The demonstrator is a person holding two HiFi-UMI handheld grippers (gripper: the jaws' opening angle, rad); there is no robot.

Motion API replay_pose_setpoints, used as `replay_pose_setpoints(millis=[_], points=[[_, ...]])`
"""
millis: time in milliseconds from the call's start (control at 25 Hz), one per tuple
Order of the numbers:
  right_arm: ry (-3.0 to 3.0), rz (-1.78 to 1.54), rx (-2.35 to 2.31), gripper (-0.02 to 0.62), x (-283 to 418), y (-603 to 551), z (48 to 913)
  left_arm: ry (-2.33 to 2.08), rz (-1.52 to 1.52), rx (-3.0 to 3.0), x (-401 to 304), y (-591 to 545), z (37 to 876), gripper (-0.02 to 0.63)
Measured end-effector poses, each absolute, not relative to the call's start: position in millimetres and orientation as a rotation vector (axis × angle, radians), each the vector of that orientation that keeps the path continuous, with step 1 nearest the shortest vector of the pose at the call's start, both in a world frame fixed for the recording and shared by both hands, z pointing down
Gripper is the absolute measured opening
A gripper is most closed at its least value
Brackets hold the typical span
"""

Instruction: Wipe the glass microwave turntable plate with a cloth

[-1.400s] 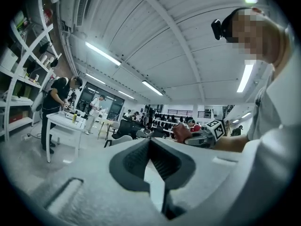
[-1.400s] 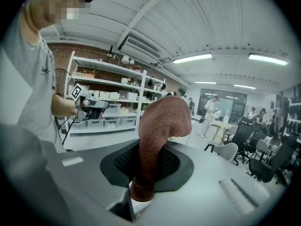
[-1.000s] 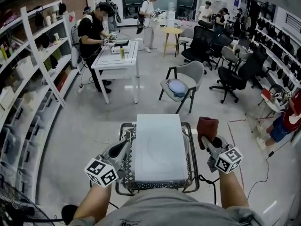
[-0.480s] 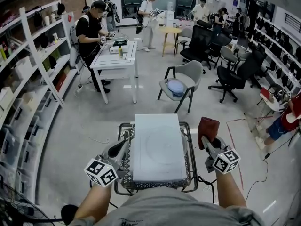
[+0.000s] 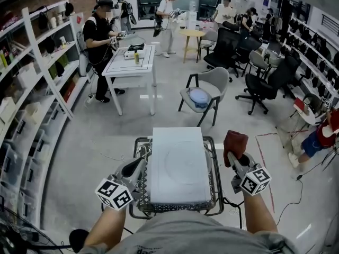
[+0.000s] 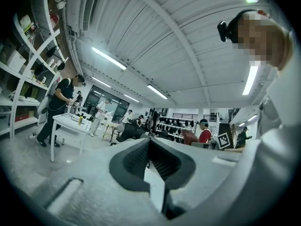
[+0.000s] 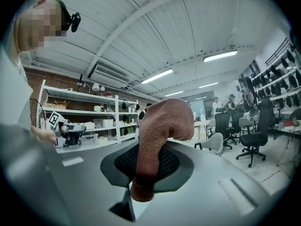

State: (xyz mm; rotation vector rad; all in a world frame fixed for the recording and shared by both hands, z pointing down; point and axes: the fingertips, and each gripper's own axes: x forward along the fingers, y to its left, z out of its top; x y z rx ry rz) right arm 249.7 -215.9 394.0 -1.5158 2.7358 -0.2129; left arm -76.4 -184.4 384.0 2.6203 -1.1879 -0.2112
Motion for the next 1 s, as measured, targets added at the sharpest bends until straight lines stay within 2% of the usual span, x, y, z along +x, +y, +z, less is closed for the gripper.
replay_pose_setpoints(millis=[1000], points=[[2.758,-0.217,-1.514,0.063,246.8,-217.2,395.8,-1.178,-0.215,2.635,-77.9,-182.4,381.5,-0.002]])
